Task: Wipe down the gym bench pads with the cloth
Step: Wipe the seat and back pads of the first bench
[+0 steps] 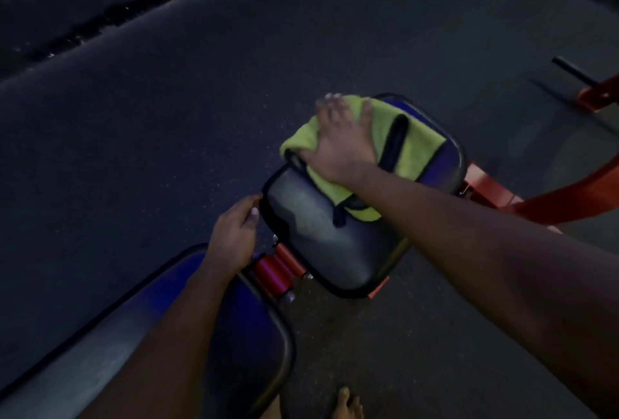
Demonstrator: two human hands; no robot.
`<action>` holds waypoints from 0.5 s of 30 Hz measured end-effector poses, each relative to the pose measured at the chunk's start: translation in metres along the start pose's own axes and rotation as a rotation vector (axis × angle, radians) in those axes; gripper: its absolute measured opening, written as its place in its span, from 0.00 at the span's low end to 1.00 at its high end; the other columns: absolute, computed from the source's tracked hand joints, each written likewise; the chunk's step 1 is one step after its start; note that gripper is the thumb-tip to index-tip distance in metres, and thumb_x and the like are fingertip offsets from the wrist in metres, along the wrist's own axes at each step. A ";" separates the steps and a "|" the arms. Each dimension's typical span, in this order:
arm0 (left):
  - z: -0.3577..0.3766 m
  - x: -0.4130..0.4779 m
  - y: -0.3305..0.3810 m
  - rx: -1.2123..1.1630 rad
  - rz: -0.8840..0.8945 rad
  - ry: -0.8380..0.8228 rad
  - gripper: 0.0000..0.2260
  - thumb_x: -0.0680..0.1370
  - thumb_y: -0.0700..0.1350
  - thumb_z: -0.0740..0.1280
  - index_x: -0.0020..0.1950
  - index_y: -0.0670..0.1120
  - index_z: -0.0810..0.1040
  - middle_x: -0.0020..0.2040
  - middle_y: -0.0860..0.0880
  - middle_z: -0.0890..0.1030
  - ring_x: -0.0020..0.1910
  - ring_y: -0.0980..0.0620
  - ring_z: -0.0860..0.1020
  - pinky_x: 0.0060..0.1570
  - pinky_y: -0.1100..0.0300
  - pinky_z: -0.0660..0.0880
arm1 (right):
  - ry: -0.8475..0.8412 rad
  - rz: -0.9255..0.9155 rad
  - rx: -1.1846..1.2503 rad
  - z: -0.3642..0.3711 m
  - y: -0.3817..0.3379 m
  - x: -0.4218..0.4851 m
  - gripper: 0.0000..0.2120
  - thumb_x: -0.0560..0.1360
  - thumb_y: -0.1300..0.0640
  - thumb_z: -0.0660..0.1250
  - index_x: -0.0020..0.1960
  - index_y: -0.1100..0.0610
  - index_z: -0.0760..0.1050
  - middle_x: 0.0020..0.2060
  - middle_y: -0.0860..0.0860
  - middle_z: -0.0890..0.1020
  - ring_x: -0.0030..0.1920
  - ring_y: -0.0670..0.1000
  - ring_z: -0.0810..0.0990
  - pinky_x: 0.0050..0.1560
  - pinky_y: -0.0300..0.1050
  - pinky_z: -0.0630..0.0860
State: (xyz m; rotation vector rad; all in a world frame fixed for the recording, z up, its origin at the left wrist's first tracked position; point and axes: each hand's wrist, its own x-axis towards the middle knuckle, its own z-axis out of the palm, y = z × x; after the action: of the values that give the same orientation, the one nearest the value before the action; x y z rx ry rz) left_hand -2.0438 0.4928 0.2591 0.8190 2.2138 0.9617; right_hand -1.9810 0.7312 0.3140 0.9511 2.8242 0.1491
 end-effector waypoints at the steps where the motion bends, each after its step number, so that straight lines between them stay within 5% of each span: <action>1: -0.004 -0.002 -0.002 0.047 -0.010 -0.027 0.17 0.86 0.47 0.54 0.73 0.48 0.71 0.69 0.48 0.75 0.66 0.47 0.73 0.65 0.47 0.71 | -0.014 -0.093 -0.028 0.004 -0.014 -0.011 0.49 0.74 0.25 0.47 0.83 0.58 0.51 0.83 0.58 0.51 0.82 0.58 0.47 0.75 0.73 0.38; 7: -0.025 -0.018 -0.029 0.445 -0.263 0.025 0.14 0.84 0.47 0.52 0.66 0.52 0.73 0.59 0.47 0.81 0.54 0.46 0.76 0.67 0.42 0.65 | 0.042 -0.416 -0.127 0.054 -0.051 -0.127 0.47 0.74 0.30 0.59 0.83 0.55 0.51 0.82 0.58 0.42 0.82 0.59 0.37 0.75 0.74 0.39; 10: -0.019 -0.024 -0.035 0.635 -0.287 -0.115 0.16 0.84 0.50 0.50 0.64 0.53 0.74 0.63 0.48 0.78 0.59 0.49 0.71 0.63 0.44 0.61 | 0.145 -0.191 0.038 0.065 -0.020 -0.165 0.45 0.71 0.36 0.64 0.83 0.50 0.55 0.83 0.53 0.46 0.83 0.56 0.43 0.77 0.72 0.43; 15: -0.013 -0.023 -0.040 0.725 -0.239 -0.089 0.17 0.83 0.50 0.50 0.66 0.51 0.75 0.65 0.51 0.76 0.64 0.51 0.70 0.63 0.45 0.61 | 0.169 0.160 0.097 0.041 0.059 -0.149 0.41 0.73 0.35 0.54 0.83 0.44 0.49 0.83 0.50 0.42 0.83 0.55 0.42 0.74 0.75 0.43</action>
State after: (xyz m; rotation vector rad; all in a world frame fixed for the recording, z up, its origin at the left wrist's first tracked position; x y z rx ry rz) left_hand -2.0499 0.4486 0.2414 0.8403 2.5196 -0.0177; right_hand -1.8220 0.6890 0.2996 1.2424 2.9286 0.1172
